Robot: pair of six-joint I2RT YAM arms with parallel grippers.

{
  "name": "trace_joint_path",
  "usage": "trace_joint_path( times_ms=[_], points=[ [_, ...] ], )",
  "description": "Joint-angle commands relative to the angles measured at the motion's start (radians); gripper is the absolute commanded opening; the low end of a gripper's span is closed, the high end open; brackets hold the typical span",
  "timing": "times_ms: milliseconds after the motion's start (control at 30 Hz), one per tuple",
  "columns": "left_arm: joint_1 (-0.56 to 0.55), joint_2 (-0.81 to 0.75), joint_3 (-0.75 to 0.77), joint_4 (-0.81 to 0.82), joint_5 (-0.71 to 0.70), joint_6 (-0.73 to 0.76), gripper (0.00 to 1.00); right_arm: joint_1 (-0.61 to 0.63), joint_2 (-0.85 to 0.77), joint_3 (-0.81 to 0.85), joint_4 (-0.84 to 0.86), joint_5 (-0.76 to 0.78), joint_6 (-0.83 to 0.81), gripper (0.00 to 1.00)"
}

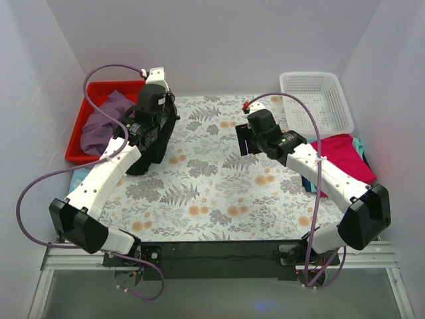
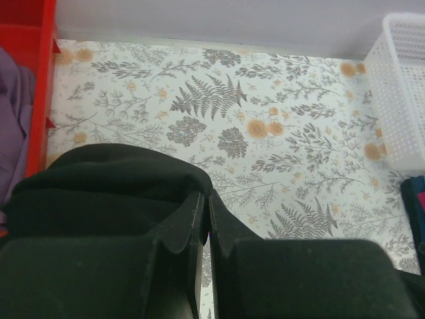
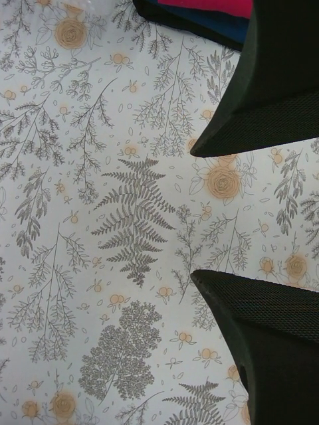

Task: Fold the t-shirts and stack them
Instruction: Move the tshirt to the center of the board

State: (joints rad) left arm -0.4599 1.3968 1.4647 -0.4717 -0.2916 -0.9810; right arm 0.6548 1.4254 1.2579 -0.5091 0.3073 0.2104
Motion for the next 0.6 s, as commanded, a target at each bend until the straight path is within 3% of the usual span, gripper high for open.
trace_joint_path(
  times_ms=[0,100,133,233,567],
  points=[
    [0.001,-0.004,0.040,0.035,0.127,0.007,0.00,0.002,0.003,0.006,0.009,0.003,0.007,0.74],
    [0.001,0.062,0.037,0.025,0.296,-0.017,0.00,0.002,0.012,0.011,0.011,0.012,0.007,0.74],
    [0.001,0.079,0.031,0.025,0.410,-0.028,0.00,0.000,0.018,0.012,0.011,0.016,0.010,0.74],
    [-0.009,0.152,0.005,0.031,0.547,-0.042,0.00,0.002,0.033,0.017,0.009,0.021,0.018,0.74],
    [-0.086,0.389,0.149,0.018,0.833,0.057,0.03,0.000,0.049,0.005,0.009,0.049,0.037,0.73]
  ],
)
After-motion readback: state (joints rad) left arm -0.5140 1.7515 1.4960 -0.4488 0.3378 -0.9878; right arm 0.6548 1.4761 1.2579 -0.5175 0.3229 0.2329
